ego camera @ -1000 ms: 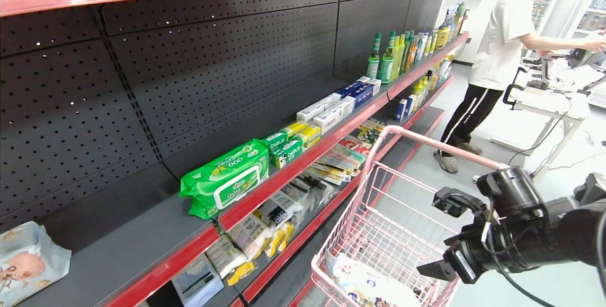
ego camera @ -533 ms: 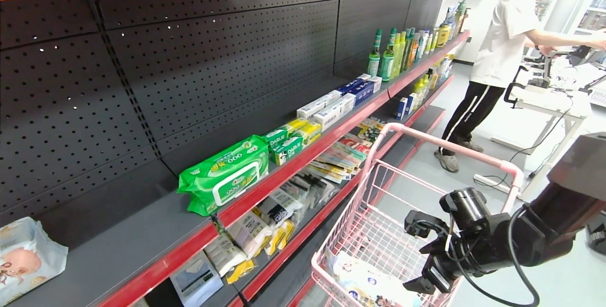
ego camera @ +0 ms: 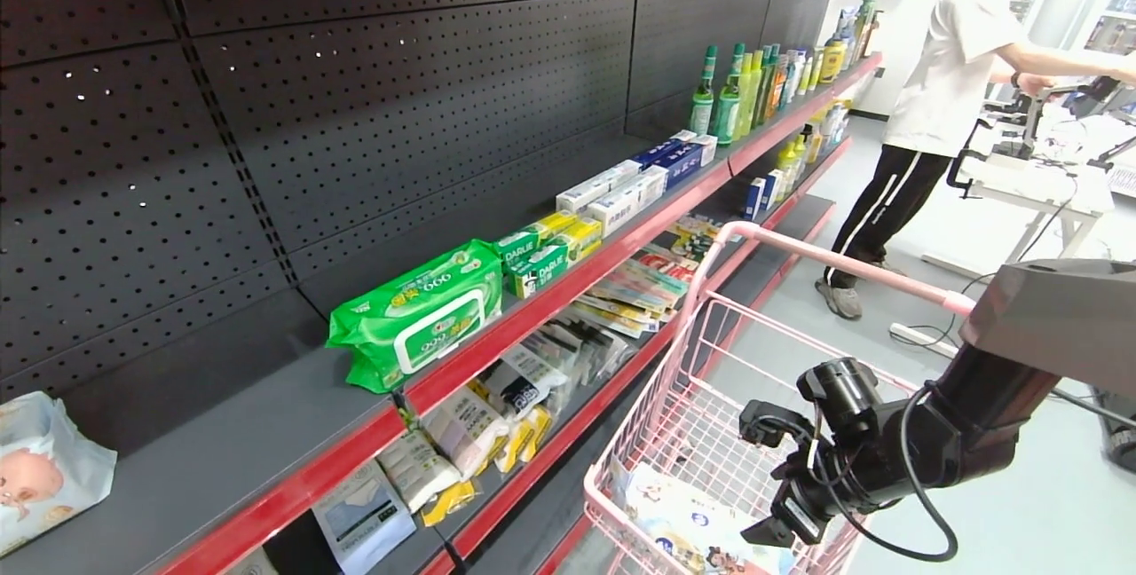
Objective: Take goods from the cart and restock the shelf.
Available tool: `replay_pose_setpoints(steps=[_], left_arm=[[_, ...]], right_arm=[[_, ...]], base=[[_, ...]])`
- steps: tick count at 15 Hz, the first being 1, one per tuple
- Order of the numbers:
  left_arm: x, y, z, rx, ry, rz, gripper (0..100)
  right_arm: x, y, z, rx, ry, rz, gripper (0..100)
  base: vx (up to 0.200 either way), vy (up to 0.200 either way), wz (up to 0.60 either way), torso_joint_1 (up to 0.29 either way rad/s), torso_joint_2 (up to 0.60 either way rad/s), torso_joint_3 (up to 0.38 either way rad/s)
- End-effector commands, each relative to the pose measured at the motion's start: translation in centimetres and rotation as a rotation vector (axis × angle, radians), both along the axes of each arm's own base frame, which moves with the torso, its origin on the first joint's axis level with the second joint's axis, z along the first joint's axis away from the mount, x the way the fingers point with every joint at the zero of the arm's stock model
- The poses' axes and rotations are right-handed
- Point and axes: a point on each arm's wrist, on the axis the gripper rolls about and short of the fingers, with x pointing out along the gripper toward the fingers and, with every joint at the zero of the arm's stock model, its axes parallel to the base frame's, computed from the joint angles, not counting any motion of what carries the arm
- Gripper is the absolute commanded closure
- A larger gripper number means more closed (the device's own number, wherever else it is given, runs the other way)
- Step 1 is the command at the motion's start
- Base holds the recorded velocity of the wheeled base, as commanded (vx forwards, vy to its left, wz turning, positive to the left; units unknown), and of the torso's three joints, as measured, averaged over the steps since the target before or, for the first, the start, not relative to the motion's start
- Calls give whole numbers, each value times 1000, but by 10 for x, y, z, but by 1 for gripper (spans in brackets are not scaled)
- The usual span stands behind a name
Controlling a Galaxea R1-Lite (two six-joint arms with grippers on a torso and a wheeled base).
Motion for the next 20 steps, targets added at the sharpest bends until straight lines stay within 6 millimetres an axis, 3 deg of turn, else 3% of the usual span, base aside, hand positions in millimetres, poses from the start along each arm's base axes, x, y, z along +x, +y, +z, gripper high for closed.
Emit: replay_pose_setpoints(steps=[1,13,20], left_arm=[[0,0,0,0,-1,-1,0],[0,0,0,0,1,1,0],[0,0,0,0,-1,1,0]], right_arm=[[-1,0,-3,-3,12,4,0],[7,2,-11,-29,-19,91,0],[14,2,-14,-13,-31,114,0]], base=[[0,0,0,-139,310,173],[0,0,0,-148,336,189],[0,0,0,-68,174,98]])
